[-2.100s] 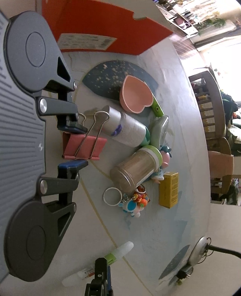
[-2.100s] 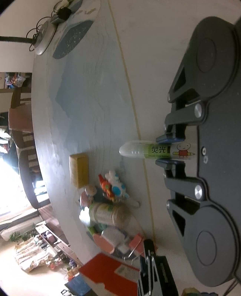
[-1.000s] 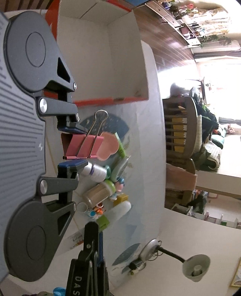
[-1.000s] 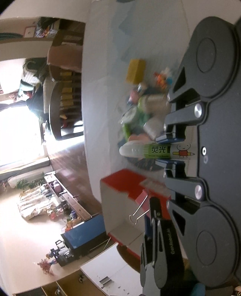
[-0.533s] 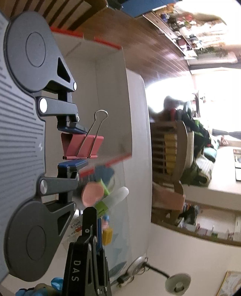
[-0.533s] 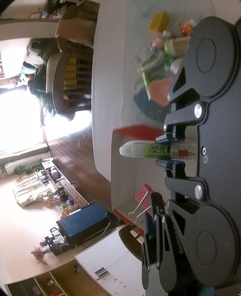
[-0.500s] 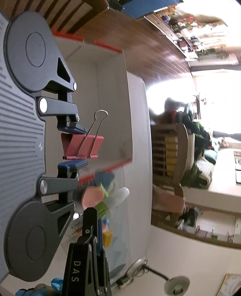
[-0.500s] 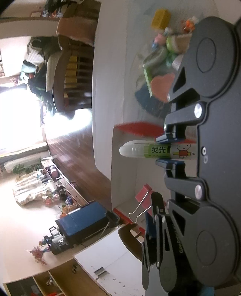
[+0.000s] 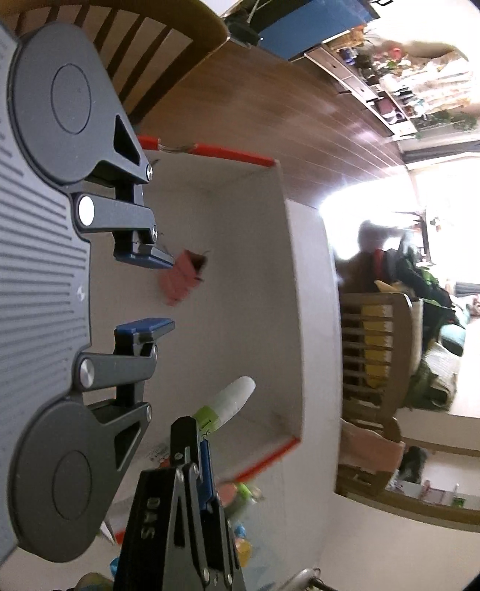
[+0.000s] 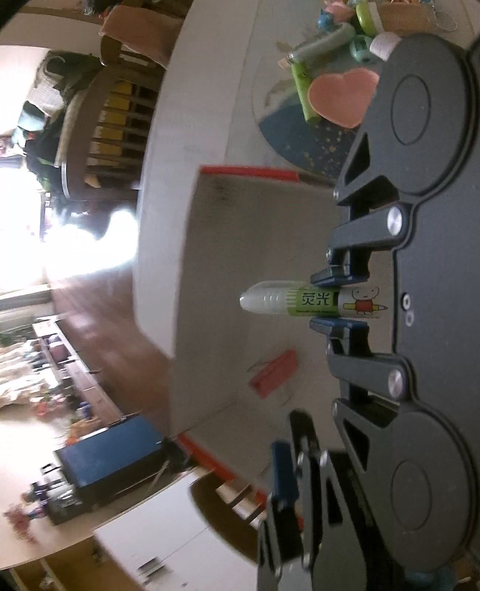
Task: Organize rigid objects
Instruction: 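Carry both items over the cardboard box and release them inside, then withdraw both open tools from the box back toward the table items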
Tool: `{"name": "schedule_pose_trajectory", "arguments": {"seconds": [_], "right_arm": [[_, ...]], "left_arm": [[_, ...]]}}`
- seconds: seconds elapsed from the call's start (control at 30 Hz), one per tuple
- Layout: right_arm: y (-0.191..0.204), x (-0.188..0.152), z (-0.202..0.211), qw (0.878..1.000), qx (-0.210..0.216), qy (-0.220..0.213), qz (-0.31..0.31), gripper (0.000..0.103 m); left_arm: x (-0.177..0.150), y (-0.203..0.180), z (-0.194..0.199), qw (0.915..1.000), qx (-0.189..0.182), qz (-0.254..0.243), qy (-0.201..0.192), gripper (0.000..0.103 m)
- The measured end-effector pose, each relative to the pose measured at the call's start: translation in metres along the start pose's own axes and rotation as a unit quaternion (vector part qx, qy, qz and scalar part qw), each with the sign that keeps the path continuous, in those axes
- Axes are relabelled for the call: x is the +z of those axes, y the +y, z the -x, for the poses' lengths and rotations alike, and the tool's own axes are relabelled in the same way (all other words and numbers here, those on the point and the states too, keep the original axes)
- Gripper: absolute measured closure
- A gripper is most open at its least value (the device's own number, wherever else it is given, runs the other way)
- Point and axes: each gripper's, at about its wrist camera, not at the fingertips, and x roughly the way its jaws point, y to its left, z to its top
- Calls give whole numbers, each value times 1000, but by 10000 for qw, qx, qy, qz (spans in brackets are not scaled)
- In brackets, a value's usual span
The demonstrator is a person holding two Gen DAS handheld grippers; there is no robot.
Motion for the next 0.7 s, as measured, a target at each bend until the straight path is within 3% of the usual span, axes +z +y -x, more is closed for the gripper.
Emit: {"name": "schedule_pose_trajectory", "arguments": {"seconds": [0.27,0.7], "right_arm": [[12,-7,-38,9984,-295,456,174,85],[6,-12,-1,9993,168,324,119,64]], "left_arm": [[-13,15,-16,9996,-128,81,232,75],[-20,11,-18,9992,-270,121,282,75]]}}
